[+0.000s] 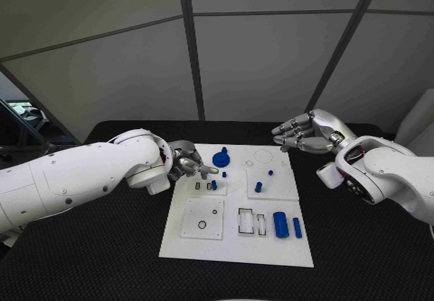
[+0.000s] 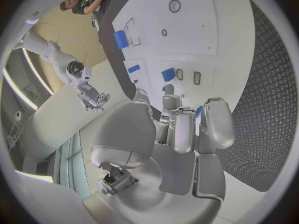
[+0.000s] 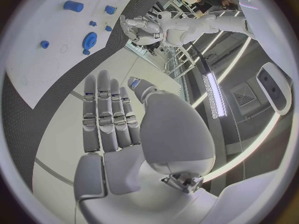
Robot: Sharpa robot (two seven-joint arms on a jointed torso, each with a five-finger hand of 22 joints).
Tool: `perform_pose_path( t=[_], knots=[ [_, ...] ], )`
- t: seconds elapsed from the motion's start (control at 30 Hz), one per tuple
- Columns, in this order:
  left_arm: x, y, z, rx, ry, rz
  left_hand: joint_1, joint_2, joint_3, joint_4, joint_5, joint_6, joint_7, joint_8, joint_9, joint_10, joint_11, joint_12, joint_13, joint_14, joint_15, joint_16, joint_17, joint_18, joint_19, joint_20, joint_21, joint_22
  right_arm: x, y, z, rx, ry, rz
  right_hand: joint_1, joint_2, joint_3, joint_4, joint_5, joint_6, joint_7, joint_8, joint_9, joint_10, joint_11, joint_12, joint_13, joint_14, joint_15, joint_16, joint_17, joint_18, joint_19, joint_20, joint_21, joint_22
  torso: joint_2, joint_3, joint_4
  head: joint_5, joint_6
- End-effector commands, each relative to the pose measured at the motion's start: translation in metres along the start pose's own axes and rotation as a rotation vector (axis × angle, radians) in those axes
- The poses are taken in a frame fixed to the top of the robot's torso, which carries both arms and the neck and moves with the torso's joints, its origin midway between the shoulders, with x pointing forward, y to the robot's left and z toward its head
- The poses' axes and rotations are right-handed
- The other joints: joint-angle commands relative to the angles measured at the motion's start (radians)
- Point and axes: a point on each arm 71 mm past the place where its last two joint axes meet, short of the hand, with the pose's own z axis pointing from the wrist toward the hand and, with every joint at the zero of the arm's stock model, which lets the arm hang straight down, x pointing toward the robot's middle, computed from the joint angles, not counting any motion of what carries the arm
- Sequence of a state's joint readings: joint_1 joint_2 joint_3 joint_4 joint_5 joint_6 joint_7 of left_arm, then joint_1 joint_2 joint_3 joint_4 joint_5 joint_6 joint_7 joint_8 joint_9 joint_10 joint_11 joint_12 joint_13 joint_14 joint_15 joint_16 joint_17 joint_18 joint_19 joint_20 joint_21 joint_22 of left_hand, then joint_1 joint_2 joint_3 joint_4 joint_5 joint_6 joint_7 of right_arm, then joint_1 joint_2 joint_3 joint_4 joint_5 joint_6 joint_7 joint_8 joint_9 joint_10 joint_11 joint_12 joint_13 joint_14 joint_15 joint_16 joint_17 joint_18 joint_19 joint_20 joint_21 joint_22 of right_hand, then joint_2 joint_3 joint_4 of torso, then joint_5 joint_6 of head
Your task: Assemble the parts on the task board
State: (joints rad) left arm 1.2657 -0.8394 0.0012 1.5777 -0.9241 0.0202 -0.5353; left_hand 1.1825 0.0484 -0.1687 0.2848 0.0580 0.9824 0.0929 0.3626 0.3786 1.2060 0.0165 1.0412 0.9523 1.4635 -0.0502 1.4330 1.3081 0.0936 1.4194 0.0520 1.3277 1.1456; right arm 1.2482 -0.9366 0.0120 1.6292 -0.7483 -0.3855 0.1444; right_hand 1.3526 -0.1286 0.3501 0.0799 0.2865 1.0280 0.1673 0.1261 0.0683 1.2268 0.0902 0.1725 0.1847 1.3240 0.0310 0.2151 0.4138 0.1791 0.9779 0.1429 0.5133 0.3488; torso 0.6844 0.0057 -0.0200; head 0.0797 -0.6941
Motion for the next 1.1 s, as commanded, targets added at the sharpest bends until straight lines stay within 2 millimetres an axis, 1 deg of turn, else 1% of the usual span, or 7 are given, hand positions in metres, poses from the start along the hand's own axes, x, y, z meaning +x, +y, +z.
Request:
perform_pose_path(
  t=[0.03,0.17,0.23,0.5,0.7,0.77,1.1],
  knots=[
    [0.000,0.002,0.002,-0.111,-0.013,0.121,-0.015,-0.003,-0.015,0.002,-0.006,-0.001,-0.005,0.019,0.013,0.020,-0.003,0.028,0.029,0.060,-0.002,-0.003,0.104,-0.026,0.028,-0.001,0.033,0.058,-0.004,-0.001,0.002,-0.009,-0.008,0.039,-0.007,-0.005,0.004,-0.005,0.000,0.008,0.003,-0.009,-0.001,0.012,0.002,-0.022,-0.020,0.009,0.003,-0.024,-0.013,0.004,0.005,0.005,-0.015,-0.010,-0.003,0.0008,0.0001,0.002,-0.003],
    [0.003,-0.002,0.006,-0.121,-0.020,0.146,-0.020,0.000,-0.031,0.002,-0.005,0.006,-0.014,0.055,0.047,0.040,-0.010,0.064,0.066,0.060,-0.009,-0.004,0.105,-0.039,0.053,-0.005,0.074,0.128,-0.006,-0.002,0.004,-0.006,-0.021,0.035,-0.008,-0.007,0.004,-0.010,0.004,0.005,0.008,-0.020,-0.001,0.012,0.008,-0.046,-0.039,-0.001,0.011,-0.056,-0.027,0.001,-0.003,0.011,-0.036,-0.023,0.000,0.0003,0.0021,0.000,-0.003],
    [0.003,-0.004,0.008,-0.126,-0.024,0.156,-0.020,0.004,-0.036,0.002,-0.005,0.005,-0.017,0.068,0.060,0.046,-0.013,0.076,0.077,0.060,-0.010,-0.005,0.105,-0.043,0.061,-0.007,0.088,0.152,-0.007,-0.003,0.005,-0.004,-0.027,0.034,-0.009,-0.008,0.003,-0.012,0.007,0.003,0.011,-0.026,-0.001,0.010,0.012,-0.057,-0.049,-0.008,0.015,-0.072,-0.035,0.001,-0.009,0.015,-0.049,-0.030,0.000,0.0010,0.0010,0.002,-0.006],
    [0.006,-0.012,0.015,-0.125,-0.027,0.178,-0.022,0.011,-0.048,0.002,-0.005,-0.005,-0.022,0.099,0.099,0.059,-0.017,0.100,0.102,0.060,-0.014,-0.005,0.107,-0.050,0.073,-0.010,0.111,0.191,-0.009,-0.006,0.007,0.003,-0.040,0.026,-0.011,-0.010,0.003,-0.016,0.017,-0.003,0.016,-0.037,-0.002,0.006,0.019,-0.077,-0.066,-0.013,0.022,-0.099,-0.048,0.002,-0.014,0.022,-0.071,-0.043,0.002,0.0003,-0.0005,0.007,-0.012],
    [0.008,-0.017,0.019,-0.119,-0.018,0.189,-0.017,0.017,-0.049,0.000,-0.005,-0.011,-0.024,0.115,0.118,0.062,-0.019,0.107,0.110,0.061,-0.016,-0.006,0.108,-0.051,0.075,-0.012,0.117,0.201,-0.008,-0.006,0.010,0.007,-0.038,0.019,-0.012,-0.010,0.002,-0.016,0.025,-0.005,0.018,-0.040,-0.001,0.005,0.021,-0.082,-0.072,-0.013,0.024,-0.107,-0.052,0.002,-0.014,0.025,-0.077,-0.048,0.001,0.0013,-0.0004,0.006,-0.019],
    [0.008,-0.018,0.020,-0.118,-0.012,0.194,-0.013,0.019,-0.048,-0.001,-0.005,-0.013,-0.025,0.119,0.124,0.062,-0.020,0.108,0.110,0.061,-0.016,-0.006,0.108,-0.051,0.075,-0.012,0.118,0.202,-0.007,-0.006,0.010,0.008,-0.036,0.017,-0.013,-0.010,0.002,-0.017,0.031,-0.006,0.019,-0.042,-0.001,0.005,0.022,-0.085,-0.074,-0.012,0.025,-0.111,-0.055,0.002,-0.013,0.025,-0.081,-0.050,0.001,0.0012,-0.0001,0.005,-0.018],
    [0.011,-0.024,0.025,-0.116,0.010,0.211,-0.005,0.022,-0.045,-0.004,-0.004,-0.019,-0.025,0.126,0.134,0.062,-0.020,0.110,0.112,0.061,-0.017,-0.007,0.108,-0.051,0.075,-0.013,0.118,0.203,-0.006,-0.007,0.012,0.015,-0.034,0.014,-0.015,-0.010,0.002,-0.017,0.047,-0.008,0.020,-0.045,-0.001,0.005,0.023,-0.090,-0.080,-0.011,0.026,-0.119,-0.059,0.002,-0.012,0.027,-0.088,-0.054,0.002,0.0015,-0.0005,0.001,-0.027]
  ],
)
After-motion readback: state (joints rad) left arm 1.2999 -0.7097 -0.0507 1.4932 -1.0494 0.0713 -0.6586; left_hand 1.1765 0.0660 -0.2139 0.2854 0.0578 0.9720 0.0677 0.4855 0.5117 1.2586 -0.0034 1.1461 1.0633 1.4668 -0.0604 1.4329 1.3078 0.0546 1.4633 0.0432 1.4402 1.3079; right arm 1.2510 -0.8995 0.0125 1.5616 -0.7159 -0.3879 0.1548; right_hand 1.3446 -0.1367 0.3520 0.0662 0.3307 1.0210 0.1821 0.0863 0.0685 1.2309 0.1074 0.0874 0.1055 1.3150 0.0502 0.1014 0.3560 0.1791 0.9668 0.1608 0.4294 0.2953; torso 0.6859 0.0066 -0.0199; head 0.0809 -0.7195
